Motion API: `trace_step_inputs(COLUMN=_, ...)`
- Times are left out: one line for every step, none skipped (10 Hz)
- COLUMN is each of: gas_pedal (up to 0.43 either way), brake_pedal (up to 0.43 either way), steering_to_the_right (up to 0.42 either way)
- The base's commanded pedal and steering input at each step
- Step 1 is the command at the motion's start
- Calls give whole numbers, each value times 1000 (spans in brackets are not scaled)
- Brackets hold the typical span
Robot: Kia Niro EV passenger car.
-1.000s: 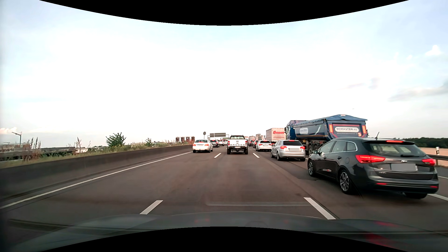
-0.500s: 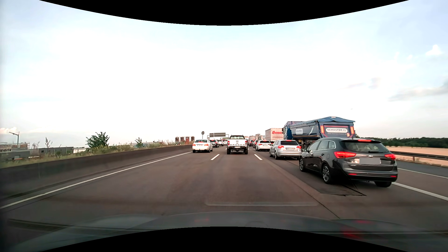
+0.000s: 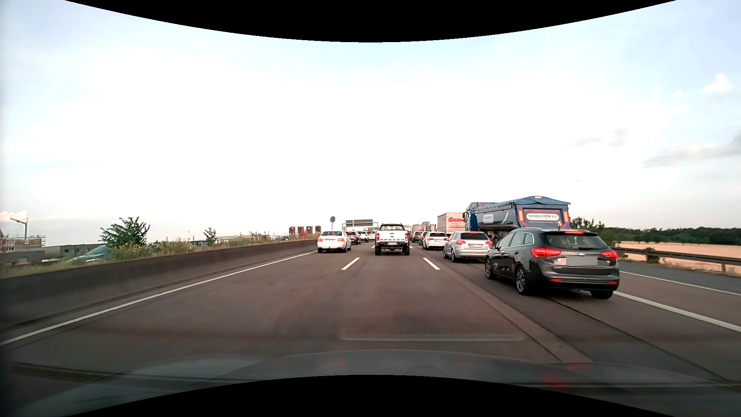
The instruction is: Follow the waypoints while adhering to traffic rules and regulations
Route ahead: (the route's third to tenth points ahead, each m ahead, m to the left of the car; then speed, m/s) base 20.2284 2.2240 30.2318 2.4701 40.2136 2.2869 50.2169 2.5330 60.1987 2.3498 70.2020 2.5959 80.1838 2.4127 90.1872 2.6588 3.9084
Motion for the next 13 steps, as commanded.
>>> trace_step_inputs(gas_pedal=0, brake_pedal=0, steering_to_the_right=-3)
trace_step_inputs(gas_pedal=0, brake_pedal=0, steering_to_the_right=-3)
trace_step_inputs(gas_pedal=0, brake_pedal=0, steering_to_the_right=-3)
trace_step_inputs(gas_pedal=0, brake_pedal=0, steering_to_the_right=-3)
trace_step_inputs(gas_pedal=0, brake_pedal=0, steering_to_the_right=-3)
trace_step_inputs(gas_pedal=0, brake_pedal=0, steering_to_the_right=-3)
trace_step_inputs(gas_pedal=0, brake_pedal=0, steering_to_the_right=-3)
trace_step_inputs(gas_pedal=0, brake_pedal=0, steering_to_the_right=-3)
trace_step_inputs(gas_pedal=0, brake_pedal=0, steering_to_the_right=-3)
trace_step_inputs(gas_pedal=0, brake_pedal=0, steering_to_the_right=-3)
trace_step_inputs(gas_pedal=0, brake_pedal=0, steering_to_the_right=-3)
trace_step_inputs(gas_pedal=0, brake_pedal=0, steering_to_the_right=-3)
trace_step_inputs(gas_pedal=0, brake_pedal=0, steering_to_the_right=-4)
